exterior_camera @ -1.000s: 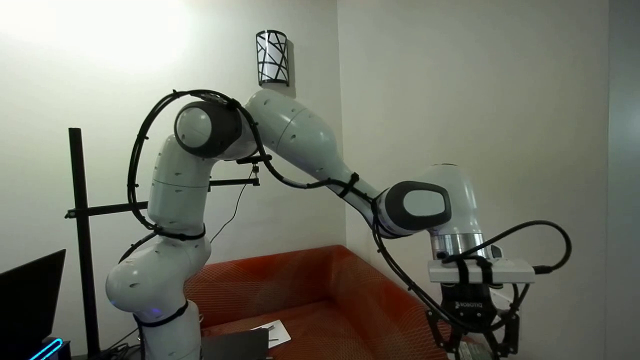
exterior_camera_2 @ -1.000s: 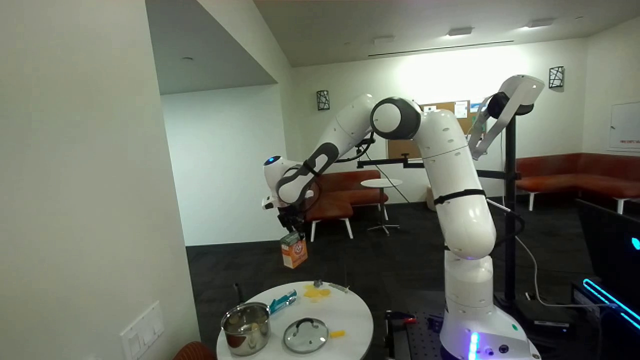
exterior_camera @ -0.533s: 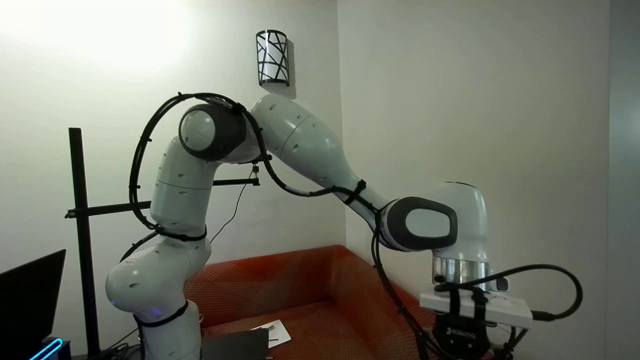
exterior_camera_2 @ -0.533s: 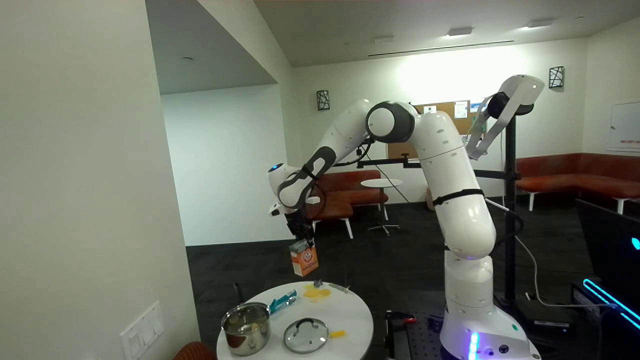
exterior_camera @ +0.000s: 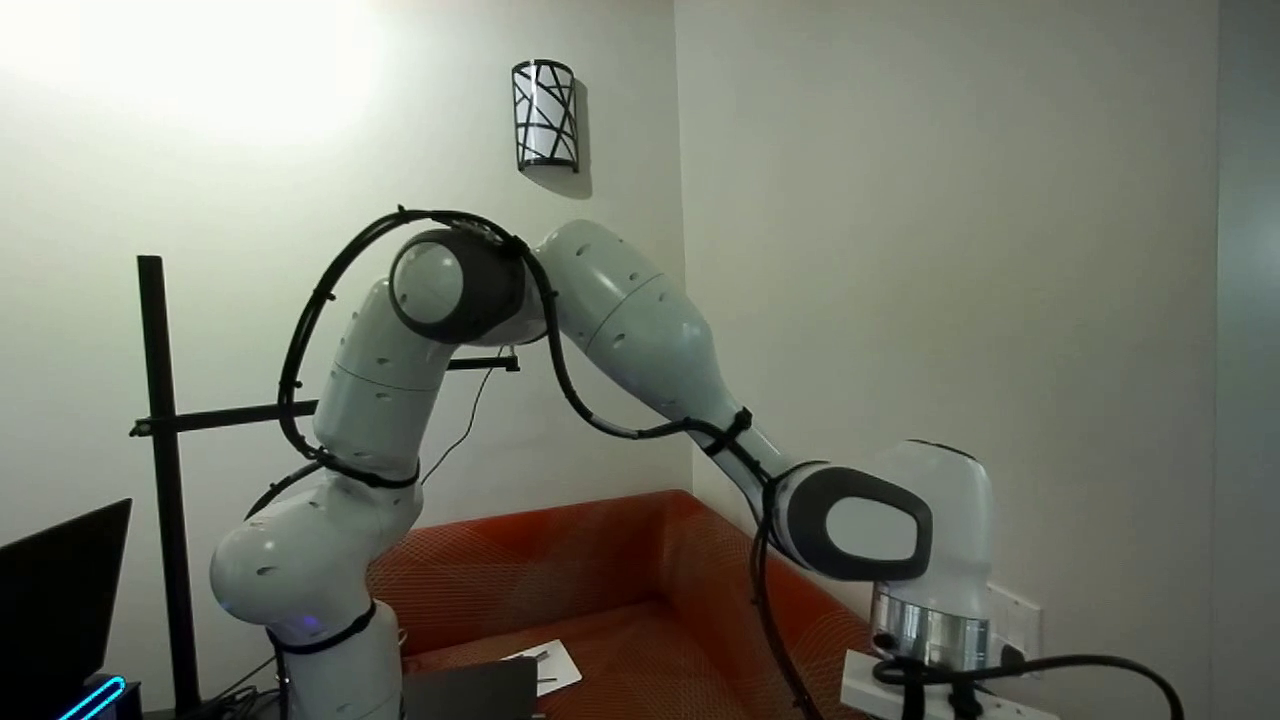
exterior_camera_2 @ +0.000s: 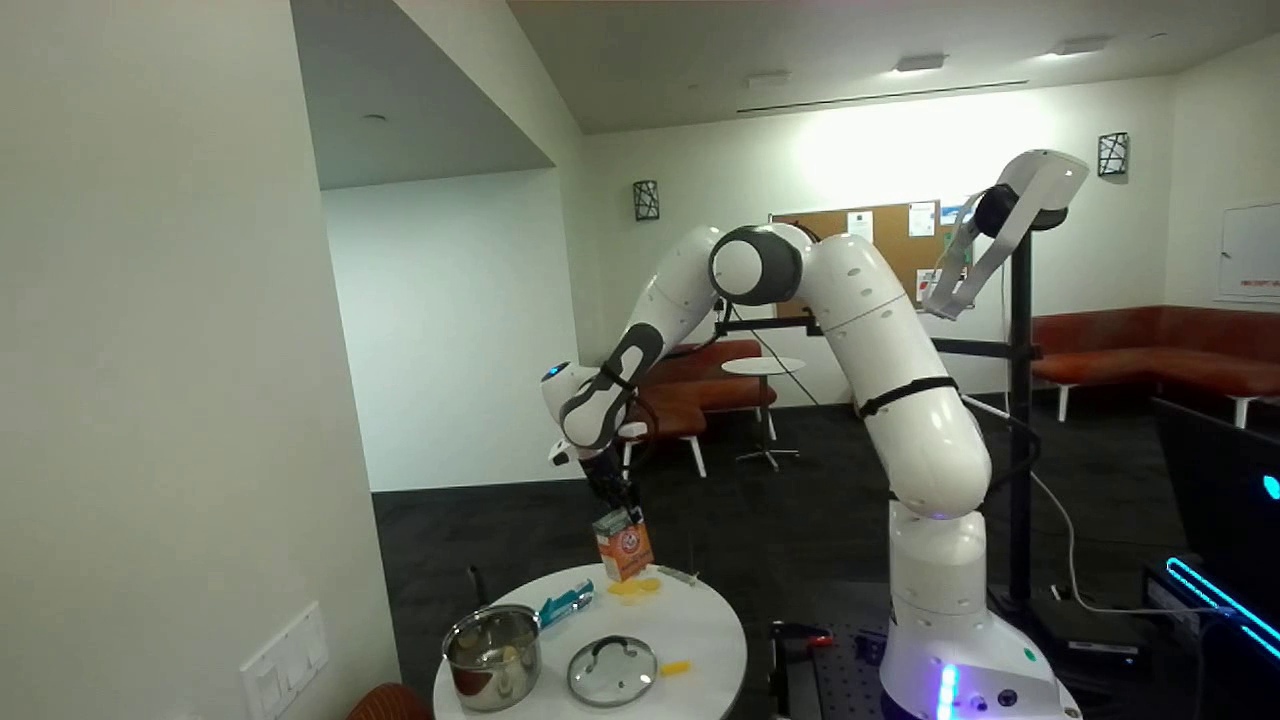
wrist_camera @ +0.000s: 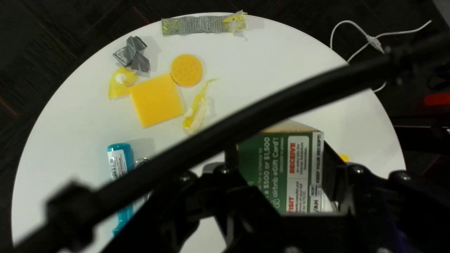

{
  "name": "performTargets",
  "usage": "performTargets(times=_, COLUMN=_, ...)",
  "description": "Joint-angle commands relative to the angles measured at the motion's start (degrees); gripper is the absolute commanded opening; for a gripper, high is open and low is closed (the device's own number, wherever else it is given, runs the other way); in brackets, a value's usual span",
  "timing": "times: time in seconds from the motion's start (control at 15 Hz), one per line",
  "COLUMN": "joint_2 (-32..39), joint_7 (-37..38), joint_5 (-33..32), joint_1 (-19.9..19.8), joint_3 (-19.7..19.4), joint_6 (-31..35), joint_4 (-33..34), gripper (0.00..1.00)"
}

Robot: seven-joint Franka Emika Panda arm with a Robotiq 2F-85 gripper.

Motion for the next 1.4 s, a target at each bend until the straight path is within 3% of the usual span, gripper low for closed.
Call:
performTargets(times=0.0, joint_2=1.12, joint_7=1.30, joint_5=0.30, joint_1=0.06, joint_3=-0.32, joint_6=1.53, joint_4=1.10, gripper=0.30)
performTargets(times=1.33, joint_2=11.42, joint_7=3.24, joint_5=1.26, joint_1=-1.18, joint_3=-0.55, joint_6=13.68, joint_4=3.55, gripper=0.30)
